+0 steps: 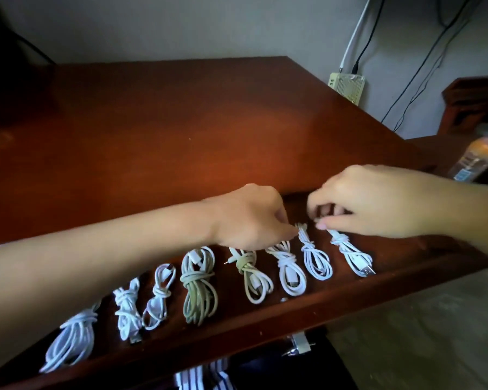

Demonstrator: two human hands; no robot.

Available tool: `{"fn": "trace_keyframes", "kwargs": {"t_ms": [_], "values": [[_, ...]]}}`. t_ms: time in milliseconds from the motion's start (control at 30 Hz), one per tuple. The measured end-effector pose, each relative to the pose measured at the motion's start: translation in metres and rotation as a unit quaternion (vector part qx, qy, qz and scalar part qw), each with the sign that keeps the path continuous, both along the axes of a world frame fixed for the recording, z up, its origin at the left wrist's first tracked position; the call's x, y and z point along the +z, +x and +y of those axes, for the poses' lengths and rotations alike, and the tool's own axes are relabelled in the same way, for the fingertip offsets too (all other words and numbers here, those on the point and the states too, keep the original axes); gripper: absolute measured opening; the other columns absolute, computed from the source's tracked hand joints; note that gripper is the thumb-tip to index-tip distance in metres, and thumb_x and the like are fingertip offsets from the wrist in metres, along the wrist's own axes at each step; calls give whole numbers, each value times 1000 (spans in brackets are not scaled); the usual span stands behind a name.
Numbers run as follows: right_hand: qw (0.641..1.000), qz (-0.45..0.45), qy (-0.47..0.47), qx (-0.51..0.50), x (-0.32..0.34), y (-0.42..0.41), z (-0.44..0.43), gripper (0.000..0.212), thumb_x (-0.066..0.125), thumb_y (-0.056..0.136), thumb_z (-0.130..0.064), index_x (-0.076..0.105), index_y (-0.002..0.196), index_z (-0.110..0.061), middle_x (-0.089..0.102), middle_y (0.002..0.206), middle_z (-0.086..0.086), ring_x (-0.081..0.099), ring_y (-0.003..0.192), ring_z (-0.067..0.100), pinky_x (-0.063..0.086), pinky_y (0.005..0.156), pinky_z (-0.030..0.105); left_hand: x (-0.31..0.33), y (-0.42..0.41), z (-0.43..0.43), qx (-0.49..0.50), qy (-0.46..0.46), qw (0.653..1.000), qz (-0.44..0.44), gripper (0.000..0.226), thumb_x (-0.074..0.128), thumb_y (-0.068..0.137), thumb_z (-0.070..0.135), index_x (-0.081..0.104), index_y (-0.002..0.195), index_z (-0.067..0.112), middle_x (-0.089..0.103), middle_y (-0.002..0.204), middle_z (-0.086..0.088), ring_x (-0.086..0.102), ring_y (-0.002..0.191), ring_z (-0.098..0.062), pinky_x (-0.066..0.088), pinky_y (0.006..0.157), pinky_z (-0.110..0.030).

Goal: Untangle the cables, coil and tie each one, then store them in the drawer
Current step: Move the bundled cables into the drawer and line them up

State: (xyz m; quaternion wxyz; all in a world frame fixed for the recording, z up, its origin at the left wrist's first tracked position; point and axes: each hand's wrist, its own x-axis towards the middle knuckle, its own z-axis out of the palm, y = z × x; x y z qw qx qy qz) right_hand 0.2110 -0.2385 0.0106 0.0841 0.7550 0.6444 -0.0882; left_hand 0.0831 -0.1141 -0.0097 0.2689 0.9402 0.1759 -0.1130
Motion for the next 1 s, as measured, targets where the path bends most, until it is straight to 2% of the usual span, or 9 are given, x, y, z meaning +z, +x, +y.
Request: {"fn": "trace_keyframes", "kwargs": {"t_ms": [100,167,267,367,433,567,667,867,1000], "values": [[997,40,58,14,26,-14,23,28,42,74,-53,61,88,-38,63,80,-17,59,72,-2,53,75,30,17,-17,16,-14,34,999,-25,30,53,92,45,74,102,26,72,93,7,62,89,-8,49,83,-24],[994,57,93,28,37,-21,38,27,42,74,-52,62,85,-38,64,78,-15,59,71,-3,53,74,32,26,-25,26,-13,35,998,-45,28,54,91,45,74,98,27,71,82,7,62,79,-2,48,72,-17],[986,68,138,57,45,-34,76,24,43,76,-50,63,84,-38,64,78,-14,59,72,-1,54,73,36,37,-48,54,26,36,996,-81,25,56,89,44,74,94,28,70,76,14,61,74,7,47,69,-11],[977,85,179,75,46,-48,120,27,46,78,-49,67,85,-34,63,78,-15,60,74,4,54,75,39,43,-74,85,79,70,989,-105,24,57,89,41,74,87,25,70,72,13,62,70,5,49,68,-13],[971,94,197,93,40,-59,152,16,53,85,-42,67,83,-34,63,78,-15,61,76,7,53,77,40,44,-94,109,114,133,980,-98,21,56,90,40,71,85,26,66,71,16,62,71,1,50,69,-14],[966,91,196,140,27,-88,208,13,55,93,-33,67,88,-30,65,85,-9,62,82,12,53,78,36,43,-142,161,177,302,936,-25,23,49,91,43,68,99,33,65,96,11,63,92,-16,54,82,-37],[963,75,197,170,20,-108,244,16,53,95,-31,68,95,-27,65,89,-8,62,85,12,45,73,28,47,-175,198,251,273,928,-40,21,53,92,38,67,107,32,64,100,8,59,93,-16,51,84,-32],[952,94,217,196,15,-145,310,16,52,96,-27,68,97,-26,59,87,-8,55,79,12,41,68,28,61,-197,265,366,219,891,-159,32,57,94,27,59,125,20,63,105,4,54,91,-11,38,76,-19],[948,94,227,204,6,-164,341,18,50,96,-25,68,97,-25,63,93,-5,59,85,16,48,71,32,46,-189,302,398,226,876,-150,48,56,93,22,44,139,14,55,132,-10,55,114,-25,44,89,-28]]}}
